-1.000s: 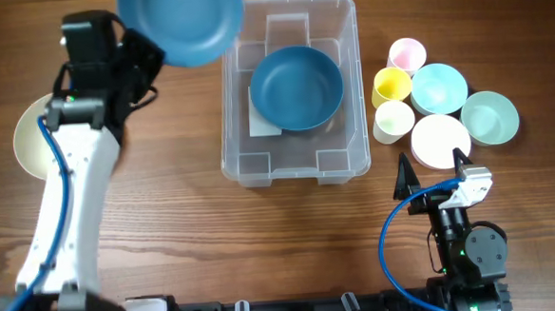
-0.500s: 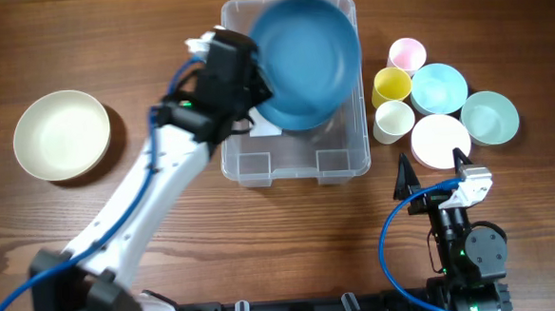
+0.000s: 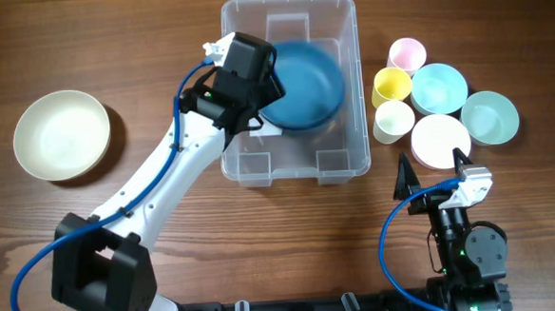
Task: Pack container
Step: 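Carry the second blue bowl over the bin and stack it inside, then move the left gripper to the cream bowl rim and grasp, then lift the cream bowl with the left gripper and lower into the bin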
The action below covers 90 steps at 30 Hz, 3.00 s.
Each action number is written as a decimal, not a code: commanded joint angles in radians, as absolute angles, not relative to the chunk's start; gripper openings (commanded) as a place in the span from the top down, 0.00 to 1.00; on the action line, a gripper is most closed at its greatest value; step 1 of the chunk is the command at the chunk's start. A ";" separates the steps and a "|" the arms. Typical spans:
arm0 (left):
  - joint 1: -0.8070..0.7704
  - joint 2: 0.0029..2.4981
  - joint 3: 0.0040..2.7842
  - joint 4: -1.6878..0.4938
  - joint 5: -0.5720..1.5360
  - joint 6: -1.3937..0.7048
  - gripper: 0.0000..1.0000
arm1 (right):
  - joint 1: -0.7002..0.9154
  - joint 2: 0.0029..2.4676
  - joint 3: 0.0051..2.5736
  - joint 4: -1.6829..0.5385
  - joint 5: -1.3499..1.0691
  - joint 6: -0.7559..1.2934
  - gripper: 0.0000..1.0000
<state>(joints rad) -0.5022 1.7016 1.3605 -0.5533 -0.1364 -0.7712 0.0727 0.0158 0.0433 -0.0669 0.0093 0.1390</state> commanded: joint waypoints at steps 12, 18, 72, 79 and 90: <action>-0.459 1.602 1.409 -0.590 -0.186 -0.729 0.27 | 0.068 0.014 0.037 -0.062 0.026 0.159 0.00; -0.284 1.563 1.409 -0.767 -0.192 -0.749 0.23 | 0.068 0.014 0.037 -0.062 0.026 0.159 0.00; 0.620 1.880 1.247 -0.756 0.007 -0.631 0.73 | 0.068 0.014 0.037 -0.062 0.026 0.159 0.01; 0.620 1.879 1.248 -0.762 0.007 -0.631 0.96 | 0.068 0.014 0.037 -0.062 0.026 0.159 0.00; 0.620 1.796 1.255 -0.746 0.150 -0.632 0.96 | 0.068 0.014 0.037 -0.062 0.026 0.159 0.00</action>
